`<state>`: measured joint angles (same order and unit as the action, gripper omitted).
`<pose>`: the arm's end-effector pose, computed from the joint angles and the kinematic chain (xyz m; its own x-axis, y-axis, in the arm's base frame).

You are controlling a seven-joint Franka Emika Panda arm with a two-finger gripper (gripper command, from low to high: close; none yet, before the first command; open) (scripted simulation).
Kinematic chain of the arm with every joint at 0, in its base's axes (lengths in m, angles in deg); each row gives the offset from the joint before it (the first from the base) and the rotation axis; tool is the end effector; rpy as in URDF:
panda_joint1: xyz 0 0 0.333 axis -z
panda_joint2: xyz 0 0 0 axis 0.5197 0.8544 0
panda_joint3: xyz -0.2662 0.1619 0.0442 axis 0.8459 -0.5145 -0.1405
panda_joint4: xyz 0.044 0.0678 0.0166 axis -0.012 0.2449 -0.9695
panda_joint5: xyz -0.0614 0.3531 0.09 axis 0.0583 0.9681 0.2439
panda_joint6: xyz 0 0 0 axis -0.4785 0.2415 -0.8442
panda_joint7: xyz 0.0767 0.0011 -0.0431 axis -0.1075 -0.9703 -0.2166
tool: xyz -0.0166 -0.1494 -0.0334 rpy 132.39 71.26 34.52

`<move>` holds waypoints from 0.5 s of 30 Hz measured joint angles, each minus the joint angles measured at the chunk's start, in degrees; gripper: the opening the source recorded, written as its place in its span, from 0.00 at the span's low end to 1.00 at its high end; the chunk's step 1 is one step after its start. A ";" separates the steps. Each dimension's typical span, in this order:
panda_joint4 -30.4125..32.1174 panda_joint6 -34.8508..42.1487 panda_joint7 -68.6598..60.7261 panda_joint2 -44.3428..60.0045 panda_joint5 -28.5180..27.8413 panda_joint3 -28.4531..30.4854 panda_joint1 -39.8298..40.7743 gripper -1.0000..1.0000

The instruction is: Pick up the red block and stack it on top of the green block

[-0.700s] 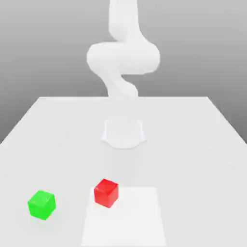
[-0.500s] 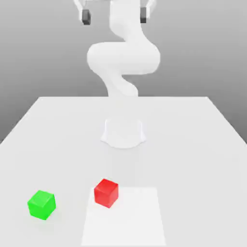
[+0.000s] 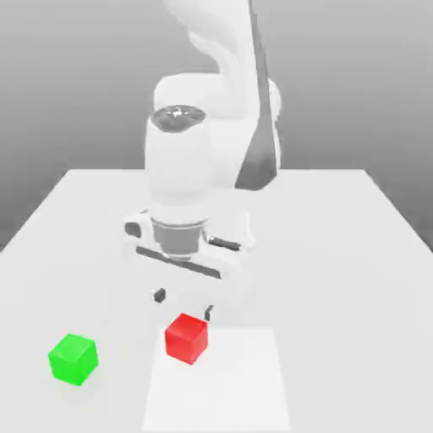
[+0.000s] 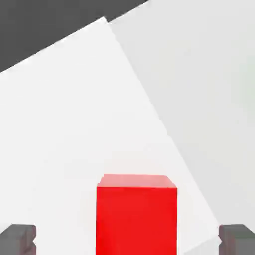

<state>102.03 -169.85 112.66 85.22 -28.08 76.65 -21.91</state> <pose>0.3505 -0.0476 0.1579 0.2670 -0.9637 0.0003 -0.9637 -0.2670 -0.0033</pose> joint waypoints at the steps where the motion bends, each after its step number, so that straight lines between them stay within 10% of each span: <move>1: -0.23 -1.79 0.28 2.10 -0.31 0.17 -0.10 0.50; 3: -0.75 -5.36 0.63 6.27 -0.76 0.71 -0.52 0.50; 4: -0.98 -6.84 0.72 8.00 -0.90 0.94 -0.72 0.00; 15: -0.05 -1.19 0.33 1.35 -0.26 0.32 -0.29 0.00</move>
<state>101.98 -171.04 112.98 86.58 -28.34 76.97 -22.21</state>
